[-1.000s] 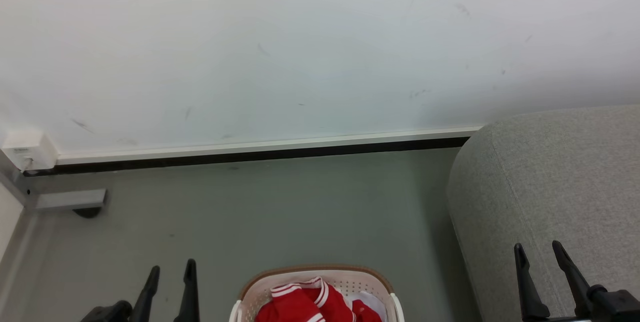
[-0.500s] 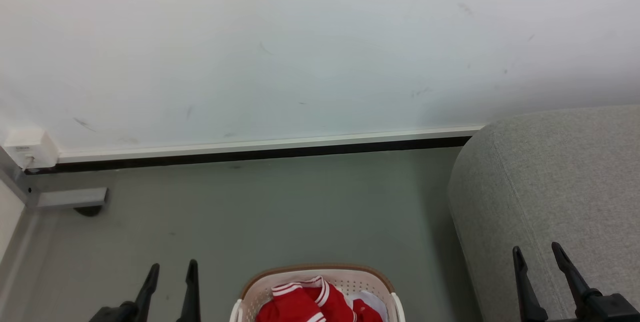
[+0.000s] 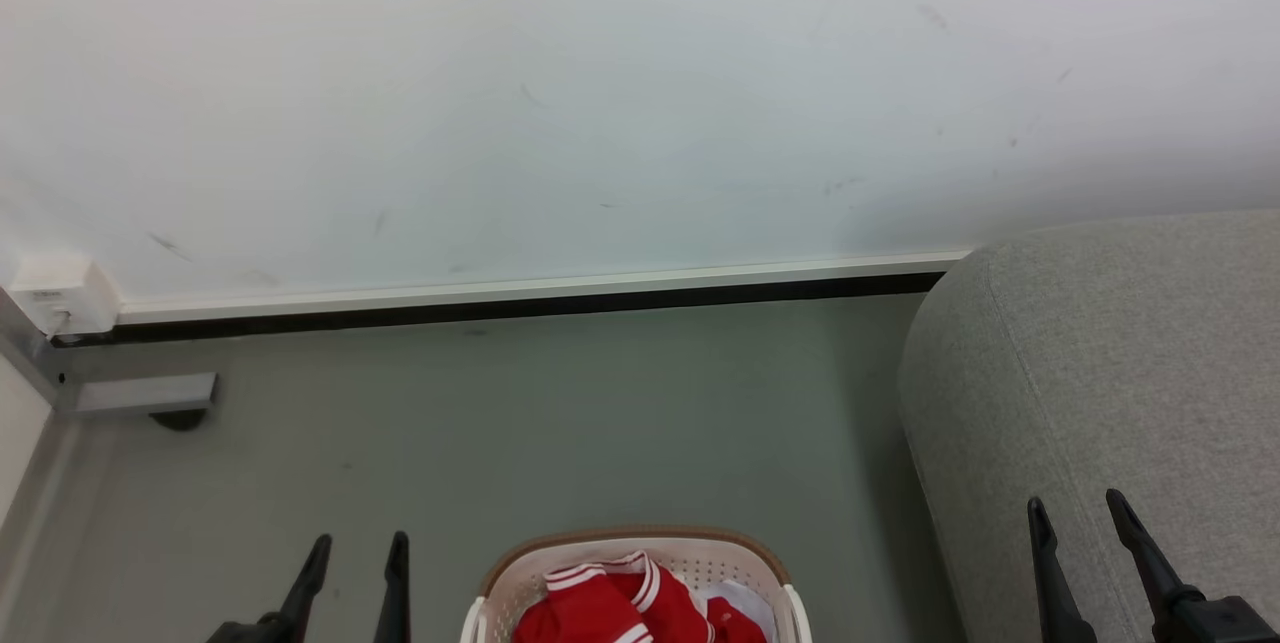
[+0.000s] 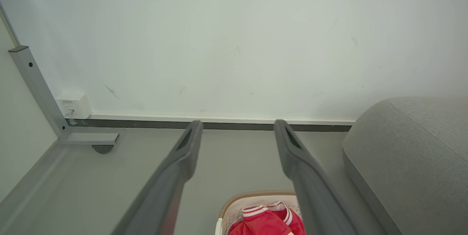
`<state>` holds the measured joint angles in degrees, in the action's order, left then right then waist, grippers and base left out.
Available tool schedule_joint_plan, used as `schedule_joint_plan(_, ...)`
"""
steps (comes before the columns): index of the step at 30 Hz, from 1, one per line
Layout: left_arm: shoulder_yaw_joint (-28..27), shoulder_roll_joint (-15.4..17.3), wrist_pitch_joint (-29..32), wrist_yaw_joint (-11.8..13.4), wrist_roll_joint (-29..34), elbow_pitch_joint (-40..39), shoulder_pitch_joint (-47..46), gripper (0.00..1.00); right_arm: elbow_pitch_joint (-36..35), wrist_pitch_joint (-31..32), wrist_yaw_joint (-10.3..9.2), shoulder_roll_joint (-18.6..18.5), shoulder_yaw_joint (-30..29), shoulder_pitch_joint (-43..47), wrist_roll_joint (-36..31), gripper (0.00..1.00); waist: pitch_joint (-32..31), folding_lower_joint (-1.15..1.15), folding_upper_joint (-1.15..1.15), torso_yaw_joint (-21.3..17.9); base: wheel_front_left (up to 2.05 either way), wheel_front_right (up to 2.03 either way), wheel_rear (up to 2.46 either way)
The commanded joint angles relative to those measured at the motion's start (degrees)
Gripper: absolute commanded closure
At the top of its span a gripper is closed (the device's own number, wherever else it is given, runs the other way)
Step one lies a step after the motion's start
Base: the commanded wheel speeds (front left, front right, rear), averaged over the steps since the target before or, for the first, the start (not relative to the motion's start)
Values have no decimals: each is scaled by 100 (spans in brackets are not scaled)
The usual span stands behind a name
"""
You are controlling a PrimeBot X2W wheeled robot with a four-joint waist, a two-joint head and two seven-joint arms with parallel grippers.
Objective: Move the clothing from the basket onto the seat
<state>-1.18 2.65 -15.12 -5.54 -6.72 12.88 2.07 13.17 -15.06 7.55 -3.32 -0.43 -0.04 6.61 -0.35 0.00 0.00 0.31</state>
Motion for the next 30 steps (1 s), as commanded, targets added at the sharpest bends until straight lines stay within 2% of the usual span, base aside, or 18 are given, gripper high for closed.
schedule_joint_plan(1,-12,42,-6,-17,49,29,64,0,42,-16,-12,11,-16,28,19,0,-6,0,0,1,0,0,0)
schedule_joint_plan(30,69,40,-5,-19,-153,144,14,0,229,-9,-12,37,-36,1,258,0,63,0,0,-64,0,0,0)
